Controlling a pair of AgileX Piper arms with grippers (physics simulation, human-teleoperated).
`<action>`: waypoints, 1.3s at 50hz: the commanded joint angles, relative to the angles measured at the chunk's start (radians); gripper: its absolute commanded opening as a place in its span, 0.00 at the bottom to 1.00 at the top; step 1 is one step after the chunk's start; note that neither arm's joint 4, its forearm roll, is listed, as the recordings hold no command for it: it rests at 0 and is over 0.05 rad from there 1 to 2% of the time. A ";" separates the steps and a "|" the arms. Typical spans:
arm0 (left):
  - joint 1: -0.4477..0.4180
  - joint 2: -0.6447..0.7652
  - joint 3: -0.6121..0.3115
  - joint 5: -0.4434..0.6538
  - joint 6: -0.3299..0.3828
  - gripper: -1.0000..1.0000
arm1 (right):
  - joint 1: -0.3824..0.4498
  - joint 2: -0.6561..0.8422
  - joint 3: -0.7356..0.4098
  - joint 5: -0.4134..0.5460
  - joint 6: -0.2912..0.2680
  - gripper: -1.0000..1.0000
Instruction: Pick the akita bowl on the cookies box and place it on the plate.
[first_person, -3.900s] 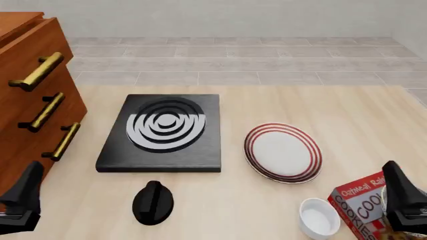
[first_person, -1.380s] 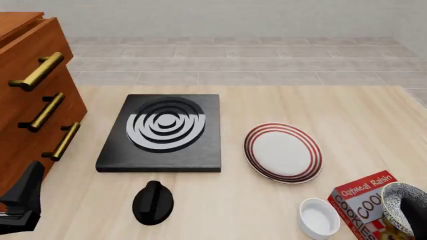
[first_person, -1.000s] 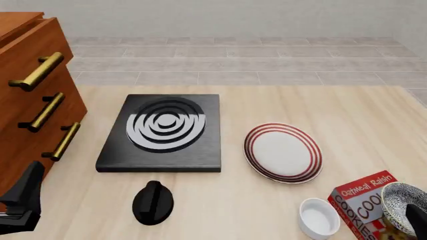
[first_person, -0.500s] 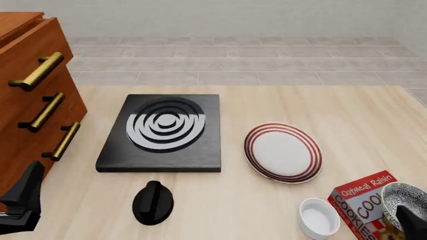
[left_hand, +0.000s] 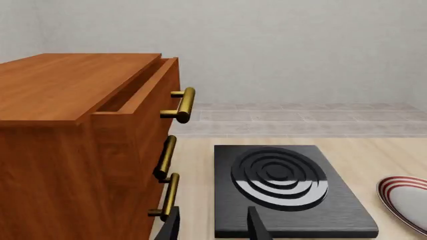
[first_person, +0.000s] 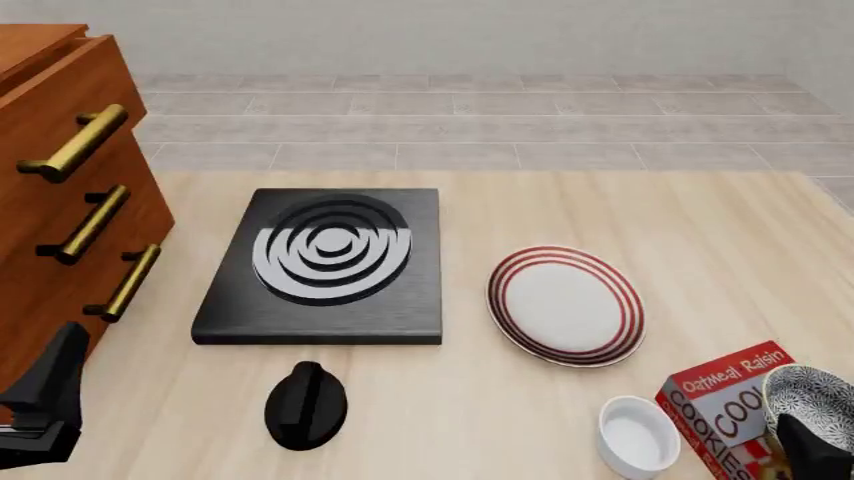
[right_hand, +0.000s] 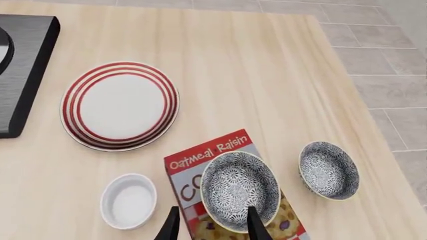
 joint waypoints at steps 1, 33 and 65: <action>0.000 0.000 0.000 0.000 0.000 1.00 | -0.014 0.001 0.025 -0.028 -0.004 1.00; 0.000 0.000 0.000 0.000 0.000 1.00 | -0.017 0.084 0.138 -0.215 -0.019 1.00; 0.000 0.000 0.000 0.000 0.000 1.00 | -0.020 0.185 0.195 -0.348 0.010 1.00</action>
